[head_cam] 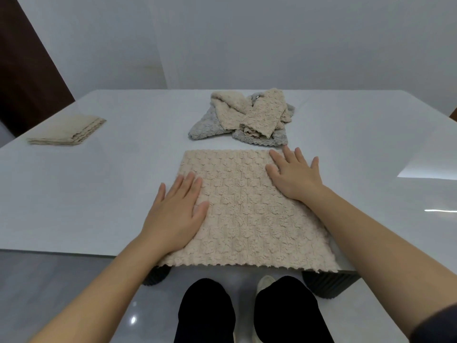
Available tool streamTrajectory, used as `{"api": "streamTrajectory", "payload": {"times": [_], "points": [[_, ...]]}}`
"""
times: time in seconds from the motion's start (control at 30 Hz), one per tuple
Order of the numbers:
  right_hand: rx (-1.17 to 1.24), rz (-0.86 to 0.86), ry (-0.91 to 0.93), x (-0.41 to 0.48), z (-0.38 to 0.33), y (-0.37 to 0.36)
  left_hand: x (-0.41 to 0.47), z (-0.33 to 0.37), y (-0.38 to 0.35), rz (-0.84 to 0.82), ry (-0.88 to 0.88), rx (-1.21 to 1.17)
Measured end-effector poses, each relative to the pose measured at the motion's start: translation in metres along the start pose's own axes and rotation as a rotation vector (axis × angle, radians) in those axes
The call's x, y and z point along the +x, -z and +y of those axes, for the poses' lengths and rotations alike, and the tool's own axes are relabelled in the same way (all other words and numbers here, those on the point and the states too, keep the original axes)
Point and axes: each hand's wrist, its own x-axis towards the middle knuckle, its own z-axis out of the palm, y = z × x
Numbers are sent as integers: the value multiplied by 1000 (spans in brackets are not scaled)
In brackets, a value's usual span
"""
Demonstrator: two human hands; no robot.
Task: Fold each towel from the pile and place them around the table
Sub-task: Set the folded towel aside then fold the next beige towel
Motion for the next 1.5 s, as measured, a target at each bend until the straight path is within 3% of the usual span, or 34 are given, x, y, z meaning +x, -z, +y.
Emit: {"api": "streamTrajectory", "payload": {"times": [0.1,0.2,0.4,1.17,1.3,1.4,1.5], "points": [[32,69,-17,-11,-12,10,1,1,-3,16,-1,2],[28,131,84,-38,-46,18,2,1,-3,20,0,1],[21,-37,305,-87,-97,-10,1,1,-2,29,2,1],[7,-64,192,-131,9,-3,-23,-18,2,-5,44,52],[55,-14,270,-136,16,-3,-34,-26,1,165,-96,-105],[134,94,457,-141,28,-6,-47,-33,6,317,-357,-165],[156,135,637,-151,42,-9,-64,-43,5,309,-535,-148]]}}
